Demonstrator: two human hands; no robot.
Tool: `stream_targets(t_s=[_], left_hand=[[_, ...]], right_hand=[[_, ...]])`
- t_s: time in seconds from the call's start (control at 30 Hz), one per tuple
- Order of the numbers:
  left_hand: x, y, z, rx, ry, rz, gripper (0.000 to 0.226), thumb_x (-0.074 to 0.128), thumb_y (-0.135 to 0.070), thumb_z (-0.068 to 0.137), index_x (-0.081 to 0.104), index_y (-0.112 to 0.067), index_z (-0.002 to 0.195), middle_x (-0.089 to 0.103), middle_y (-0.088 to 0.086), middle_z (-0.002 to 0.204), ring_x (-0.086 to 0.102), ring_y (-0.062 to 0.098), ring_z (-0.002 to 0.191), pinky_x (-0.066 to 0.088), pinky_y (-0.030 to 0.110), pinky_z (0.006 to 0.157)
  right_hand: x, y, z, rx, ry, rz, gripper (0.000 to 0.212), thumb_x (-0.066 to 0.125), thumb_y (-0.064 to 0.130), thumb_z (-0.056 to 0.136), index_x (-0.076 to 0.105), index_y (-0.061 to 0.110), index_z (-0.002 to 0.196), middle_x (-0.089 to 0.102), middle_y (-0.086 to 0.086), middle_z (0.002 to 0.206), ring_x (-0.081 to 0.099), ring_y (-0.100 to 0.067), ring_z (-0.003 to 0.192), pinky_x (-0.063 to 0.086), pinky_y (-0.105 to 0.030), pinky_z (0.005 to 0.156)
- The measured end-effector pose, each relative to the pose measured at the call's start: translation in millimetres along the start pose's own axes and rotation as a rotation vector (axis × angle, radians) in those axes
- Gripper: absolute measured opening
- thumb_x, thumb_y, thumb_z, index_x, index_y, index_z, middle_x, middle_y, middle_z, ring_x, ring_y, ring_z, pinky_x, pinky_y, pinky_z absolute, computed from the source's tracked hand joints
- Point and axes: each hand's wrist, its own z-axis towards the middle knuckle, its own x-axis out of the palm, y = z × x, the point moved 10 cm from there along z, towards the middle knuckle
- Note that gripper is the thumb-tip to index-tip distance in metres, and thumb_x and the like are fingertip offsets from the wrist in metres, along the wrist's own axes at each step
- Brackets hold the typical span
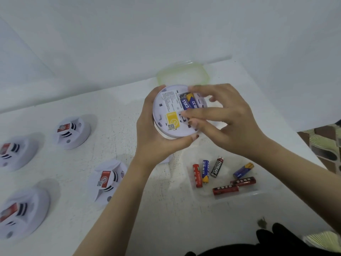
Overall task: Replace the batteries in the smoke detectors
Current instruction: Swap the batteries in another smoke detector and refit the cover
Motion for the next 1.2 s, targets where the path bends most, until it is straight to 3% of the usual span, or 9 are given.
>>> stream_targets(t_s=[0.13, 0.2, 0.27, 0.4, 0.63, 0.73, 0.9, 1.03, 1.2], left_hand=[[-7.7, -26.3, -3.6, 0.105, -0.023, 0.088, 0.089, 0.082, -0.036, 0.058, 0.037, -0.013, 0.131, 0.049, -0.038, 0.121, 0.052, -0.004, 0.118, 0.046, 0.016, 0.095], [-12.0, -33.7, -5.7, 0.130, -0.022, 0.107, 0.088, 0.082, -0.036, 0.058, 0.036, -0.015, 0.131, 0.047, -0.038, 0.122, 0.051, -0.005, 0.119, 0.045, 0.015, 0.095], [-19.5, -35.0, -8.5, 0.133, -0.022, 0.126, 0.089, 0.084, -0.033, 0.059, 0.036, -0.015, 0.132, 0.047, -0.030, 0.126, 0.052, 0.001, 0.121, 0.047, 0.019, 0.096], [-37.9, -30.2, -14.0, 0.118, -0.004, 0.108, 0.096, 0.091, -0.027, 0.056, 0.037, -0.015, 0.134, 0.050, -0.003, 0.132, 0.052, 0.021, 0.126, 0.051, 0.046, 0.098], [-65.9, -34.0, -26.3, 0.106, 0.033, 0.149, 0.098, 0.091, -0.032, 0.054, 0.036, -0.022, 0.134, 0.047, -0.022, 0.133, 0.052, 0.018, 0.126, 0.051, 0.046, 0.098], [-74.6, -38.2, -31.6, 0.105, 0.053, 0.260, 0.097, 0.082, -0.048, 0.054, 0.032, -0.028, 0.134, 0.041, -0.038, 0.129, 0.050, 0.004, 0.124, 0.050, 0.037, 0.099], [-92.9, -32.0, -42.5, 0.060, 0.089, 0.328, 0.099, 0.076, -0.055, 0.053, 0.027, -0.035, 0.137, 0.037, -0.031, 0.132, 0.040, -0.018, 0.122, 0.039, 0.008, 0.101], [-105.8, -21.7, -48.7, -0.016, 0.165, 0.238, 0.104, 0.088, -0.045, 0.048, 0.027, -0.053, 0.131, 0.039, -0.025, 0.137, 0.043, -0.009, 0.126, 0.041, 0.007, 0.096], [-133.1, -13.3, -60.0, -0.043, 0.129, 0.250, 0.094, 0.090, -0.030, 0.048, 0.033, -0.041, 0.122, 0.042, -0.048, 0.117, 0.047, -0.017, 0.115, 0.040, 0.001, 0.085]], right_hand=[[21.1, -15.5, -6.8, 0.384, 0.175, 0.421, 0.060, 0.060, 0.040, 0.087, 0.037, 0.030, 0.142, 0.046, 0.004, 0.141, 0.039, -0.014, 0.134, 0.043, -0.039, 0.103], [31.9, -7.2, -8.1, 0.508, 0.246, 0.778, 0.072, 0.062, 0.028, 0.088, 0.022, 0.027, 0.148, 0.055, 0.006, 0.132, 0.054, -0.016, 0.122, 0.051, -0.034, 0.093], [35.1, 0.3, -6.4, 0.596, 0.251, 0.943, 0.077, 0.063, 0.016, 0.081, 0.024, 0.029, 0.146, 0.065, 0.003, 0.117, 0.065, -0.017, 0.105, 0.056, -0.029, 0.078], [40.5, 12.1, -2.7, 0.643, 0.206, 0.969, 0.073, 0.067, 0.015, 0.075, 0.039, 0.034, 0.139, 0.070, 0.000, 0.107, 0.068, -0.020, 0.095, 0.057, -0.031, 0.070], [57.0, 36.6, 0.9, 0.670, 0.138, 0.984, 0.071, 0.067, 0.007, 0.073, 0.044, 0.028, 0.136, 0.069, 0.006, 0.110, 0.067, -0.014, 0.096, 0.057, -0.028, 0.064], [66.7, 45.4, 0.4, 0.704, 0.114, 0.981, 0.068, 0.067, 0.000, 0.075, 0.047, 0.027, 0.134, 0.069, 0.006, 0.107, 0.067, -0.013, 0.094, 0.058, -0.029, 0.063], [87.3, 58.3, -0.3, 0.736, 0.100, 0.940, 0.065, 0.065, -0.006, 0.081, 0.050, 0.029, 0.133, 0.071, 0.005, 0.100, 0.068, -0.022, 0.091, 0.060, -0.044, 0.068], [102.1, 69.8, -0.2, 0.754, 0.087, 0.956, 0.066, 0.065, -0.005, 0.081, 0.049, 0.032, 0.134, 0.071, -0.003, 0.100, 0.068, -0.029, 0.088, 0.057, -0.051, 0.073], [146.1, 57.7, -5.7, 0.919, 0.257, 0.911, 0.042, 0.049, 0.036, 0.093, 0.045, 0.035, 0.135, 0.073, 0.006, 0.095, 0.071, -0.012, 0.086, 0.058, -0.028, 0.072]])
